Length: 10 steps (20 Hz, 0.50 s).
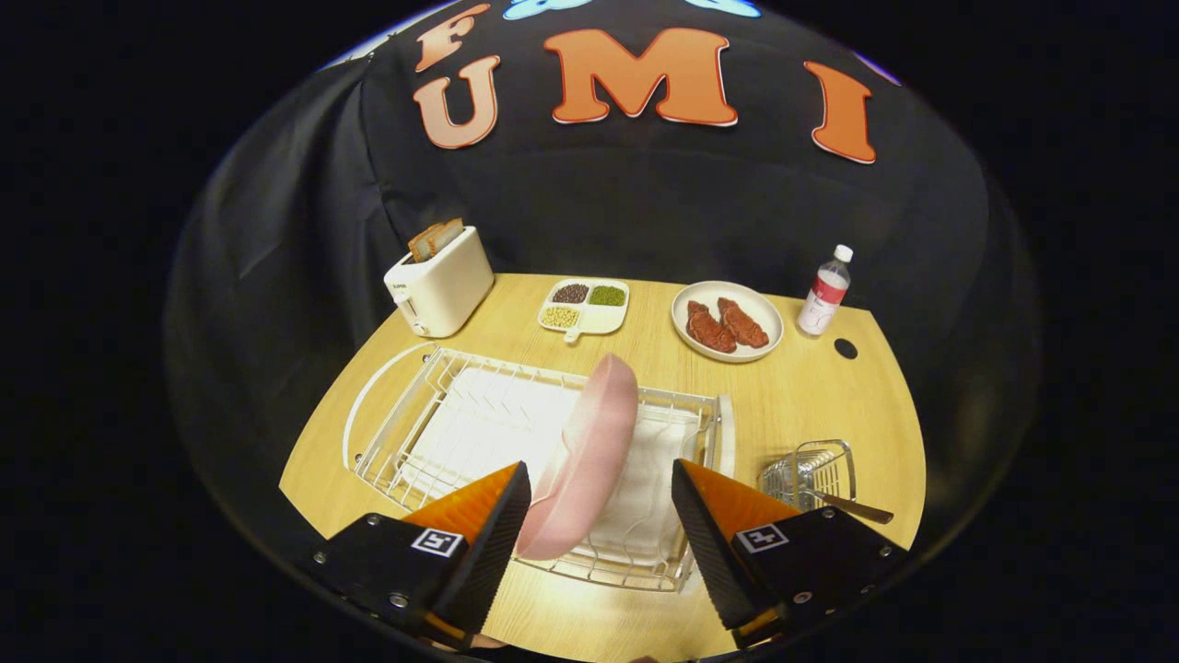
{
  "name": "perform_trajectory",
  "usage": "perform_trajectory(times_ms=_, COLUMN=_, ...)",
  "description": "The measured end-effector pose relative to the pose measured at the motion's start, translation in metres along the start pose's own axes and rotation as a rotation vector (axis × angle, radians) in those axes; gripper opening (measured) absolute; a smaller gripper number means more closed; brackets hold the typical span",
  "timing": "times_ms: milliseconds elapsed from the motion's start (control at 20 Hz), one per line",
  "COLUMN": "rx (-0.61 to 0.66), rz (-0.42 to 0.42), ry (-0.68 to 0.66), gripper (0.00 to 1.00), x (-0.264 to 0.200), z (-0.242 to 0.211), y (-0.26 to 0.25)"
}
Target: Take the plate from the dish rack, then take the spoon from the basket and place it into the plate.
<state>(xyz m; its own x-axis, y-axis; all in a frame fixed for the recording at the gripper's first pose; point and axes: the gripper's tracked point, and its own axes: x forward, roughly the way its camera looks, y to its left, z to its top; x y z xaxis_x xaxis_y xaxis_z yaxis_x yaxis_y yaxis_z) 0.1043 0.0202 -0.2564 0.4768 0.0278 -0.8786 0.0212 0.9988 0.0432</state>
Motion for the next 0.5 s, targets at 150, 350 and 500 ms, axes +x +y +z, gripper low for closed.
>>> perform_trajectory(times_ms=150, rx=0.052, rz=-0.017, ry=0.074, gripper=0.81, x=0.017, z=-0.003, y=-0.001)
perform_trajectory(times_ms=350, rx=0.111, rz=-0.036, ry=0.149, gripper=0.64, x=0.034, z=-0.009, y=-0.001)
perform_trajectory(times_ms=500, rx=0.16, rz=-0.062, ry=0.184, gripper=0.49, x=0.039, z=-0.013, y=-0.001)
